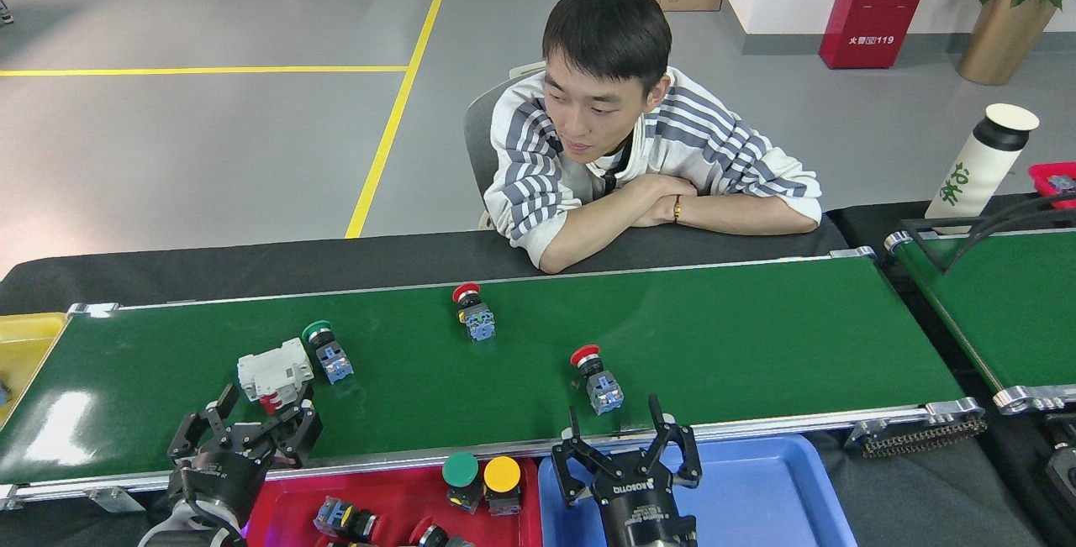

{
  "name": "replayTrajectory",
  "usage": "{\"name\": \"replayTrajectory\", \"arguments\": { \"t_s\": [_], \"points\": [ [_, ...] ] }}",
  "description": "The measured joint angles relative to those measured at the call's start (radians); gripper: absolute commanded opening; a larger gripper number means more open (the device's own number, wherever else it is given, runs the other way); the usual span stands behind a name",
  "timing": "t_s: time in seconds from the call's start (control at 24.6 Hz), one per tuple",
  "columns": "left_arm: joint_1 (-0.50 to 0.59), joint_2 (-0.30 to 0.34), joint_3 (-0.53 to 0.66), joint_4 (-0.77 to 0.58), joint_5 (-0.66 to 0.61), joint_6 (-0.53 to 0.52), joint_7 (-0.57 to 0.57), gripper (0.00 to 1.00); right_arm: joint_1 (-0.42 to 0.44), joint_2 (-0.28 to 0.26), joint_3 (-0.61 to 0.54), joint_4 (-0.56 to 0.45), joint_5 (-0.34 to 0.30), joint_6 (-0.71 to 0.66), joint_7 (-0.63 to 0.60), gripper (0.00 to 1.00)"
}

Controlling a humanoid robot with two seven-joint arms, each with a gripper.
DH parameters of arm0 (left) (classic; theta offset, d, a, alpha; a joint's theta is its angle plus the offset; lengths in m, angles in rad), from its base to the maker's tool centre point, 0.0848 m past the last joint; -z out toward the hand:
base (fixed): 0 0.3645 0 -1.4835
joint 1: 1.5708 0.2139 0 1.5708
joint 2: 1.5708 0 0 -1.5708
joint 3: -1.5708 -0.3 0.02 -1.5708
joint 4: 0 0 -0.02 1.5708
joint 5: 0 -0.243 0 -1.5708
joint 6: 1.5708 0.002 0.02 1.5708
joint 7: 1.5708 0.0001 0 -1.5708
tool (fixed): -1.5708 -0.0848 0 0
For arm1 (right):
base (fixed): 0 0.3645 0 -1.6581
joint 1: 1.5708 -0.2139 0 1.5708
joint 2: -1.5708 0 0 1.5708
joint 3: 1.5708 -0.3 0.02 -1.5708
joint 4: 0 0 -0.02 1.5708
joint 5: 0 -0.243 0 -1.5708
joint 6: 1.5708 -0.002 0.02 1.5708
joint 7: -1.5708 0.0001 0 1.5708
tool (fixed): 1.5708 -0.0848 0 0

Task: Pick switch part from conveyor to tray

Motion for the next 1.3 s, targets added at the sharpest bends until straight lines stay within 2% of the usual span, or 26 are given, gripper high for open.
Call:
{"name": "replayTrajectory", "arguments": {
  "t_s": [0.04,0.08,0.12,0.2,0.24,0.28,0.37,0.45,0.53,0.61,0.73,0.89,0.97,1.01,1.06,1.1,1.14,1.22,1.3],
  "points": [
    [-0.012,0.001,0.000,0.022,-0.024,0.001,0.003,0.74,-0.011,0.013,0.002,0.014,0.000,-0.018,0.015,0.99],
    [-0.029,0.001,0.000,0.051,-0.046,0.001,0.012,0.64,-0.024,0.027,0.002,0.033,0.000,-0.031,0.028,0.99],
    [-0.044,0.003,-0.002,0.073,-0.058,0.001,0.026,0.42,-0.035,0.038,0.002,0.050,0.000,-0.037,0.037,0.99],
    [-0.073,0.013,-0.002,0.122,-0.067,0.002,0.043,0.11,-0.070,0.068,0.002,0.098,-0.001,-0.047,0.051,0.99],
    [-0.080,0.018,-0.002,0.135,-0.068,0.001,0.050,0.09,-0.092,0.081,0.002,0.130,-0.004,-0.049,0.056,0.99],
    [-0.083,0.020,-0.002,0.143,-0.068,0.000,0.055,0.07,-0.119,0.097,0.002,0.167,-0.006,-0.050,0.058,0.94],
    [-0.085,0.021,-0.002,0.147,-0.067,-0.003,0.062,0.06,-0.160,0.110,0.002,0.224,-0.020,-0.055,0.064,0.65],
    [-0.085,0.021,-0.002,0.147,-0.063,-0.006,0.064,0.06,-0.182,0.110,0.007,0.250,-0.041,-0.063,0.080,0.30],
    [-0.083,0.021,0.000,0.144,-0.058,-0.013,0.065,0.05,-0.192,0.110,0.016,0.252,-0.045,-0.080,0.095,0.13],
    [-0.069,0.022,0.005,0.122,-0.027,-0.025,0.067,0.05,-0.194,0.110,0.018,0.252,-0.046,-0.091,0.103,0.05],
    [-0.030,0.060,0.029,0.074,0.037,-0.056,0.058,0.05,-0.196,0.110,0.019,0.241,-0.049,-0.097,0.109,0.02],
    [0.040,0.121,0.060,-0.005,0.147,-0.117,0.047,0.06,-0.177,0.089,0.020,0.119,-0.049,-0.150,0.113,0.02],
    [0.095,0.138,0.078,-0.059,0.187,-0.157,0.043,0.06,-0.131,0.051,0.021,0.038,-0.049,-0.225,0.113,0.04],
    [0.131,0.140,0.088,-0.102,0.204,-0.183,0.042,0.06,-0.101,0.029,0.021,-0.011,-0.048,-0.277,0.113,0.14],
    [0.167,0.140,0.099,-0.145,0.219,-0.211,0.039,0.06,-0.070,0.009,0.023,-0.056,-0.045,-0.333,0.112,0.34],
    [0.203,0.139,0.108,-0.191,0.228,-0.234,0.037,0.06,-0.044,-0.006,0.023,-0.092,-0.039,-0.393,0.111,0.81],
    [0.243,0.139,0.116,-0.241,0.236,-0.255,0.035,0.06,-0.011,-0.014,0.025,-0.124,-0.035,-0.460,0.110,1.00],
    [0.309,0.136,0.121,-0.323,0.242,-0.281,0.033,0.06,0.039,-0.017,0.032,-0.158,-0.031,-0.581,0.106,1.00],
    [0.369,0.120,0.122,-0.402,0.242,-0.296,0.030,0.06,0.053,-0.017,0.035,-0.164,-0.031,-0.676,0.104,1.00]
  ]
}}
